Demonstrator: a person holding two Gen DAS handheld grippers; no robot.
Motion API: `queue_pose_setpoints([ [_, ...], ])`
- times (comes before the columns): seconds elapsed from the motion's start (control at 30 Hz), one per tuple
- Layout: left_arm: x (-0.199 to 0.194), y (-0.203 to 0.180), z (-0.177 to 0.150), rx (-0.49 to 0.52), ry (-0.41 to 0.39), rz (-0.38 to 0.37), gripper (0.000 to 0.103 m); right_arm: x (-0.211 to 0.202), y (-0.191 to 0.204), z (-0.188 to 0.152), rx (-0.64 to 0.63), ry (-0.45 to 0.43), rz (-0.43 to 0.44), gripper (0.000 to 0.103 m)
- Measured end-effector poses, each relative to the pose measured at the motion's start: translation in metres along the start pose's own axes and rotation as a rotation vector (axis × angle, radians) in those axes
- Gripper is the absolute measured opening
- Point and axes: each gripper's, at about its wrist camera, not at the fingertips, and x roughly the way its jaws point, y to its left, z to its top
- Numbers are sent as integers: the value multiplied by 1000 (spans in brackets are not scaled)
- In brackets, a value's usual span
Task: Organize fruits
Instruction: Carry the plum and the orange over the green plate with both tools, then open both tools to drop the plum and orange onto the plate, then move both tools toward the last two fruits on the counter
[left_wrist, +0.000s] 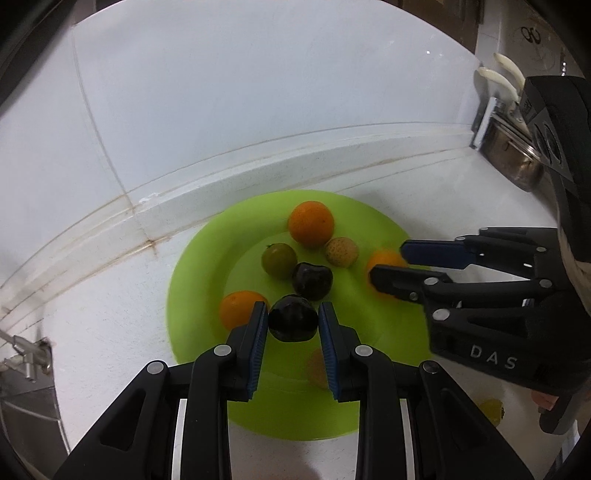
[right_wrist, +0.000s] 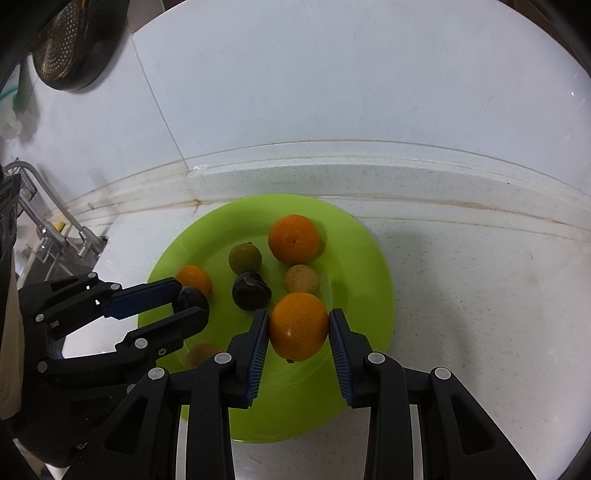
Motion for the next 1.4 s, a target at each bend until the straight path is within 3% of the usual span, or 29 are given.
queue_pose_setpoints([
  [0.13, -9, 4, -1, -14, -8, 21, 32, -4, 0, 1, 2, -10, -14, 42],
  [0.5, -65, 5, -12, -54, -80, 52, 43, -57, 12, -8, -7, -99, -56, 42],
  [0.6, -85, 4, -17, -66, -112, 72, 52, -71, 16, -15, 4, -121, -53, 48],
  [0.87, -130, 2, -35, -84, -189, 114, 67, -110, 27, -34, 28, -175, -73, 50],
  [0.93, -139, 1, -42, -84, -202, 129, 70, -119, 31, -39, 21, -190, -89, 55],
  [1.2, -161, 0, -62, -89, -215, 154, 80, -151, 44, -56, 1, -253, -147, 56],
  [1.4, -170, -1, -73, -76, -228, 215, 86, -162, 43, -65, 36, -274, -196, 61],
])
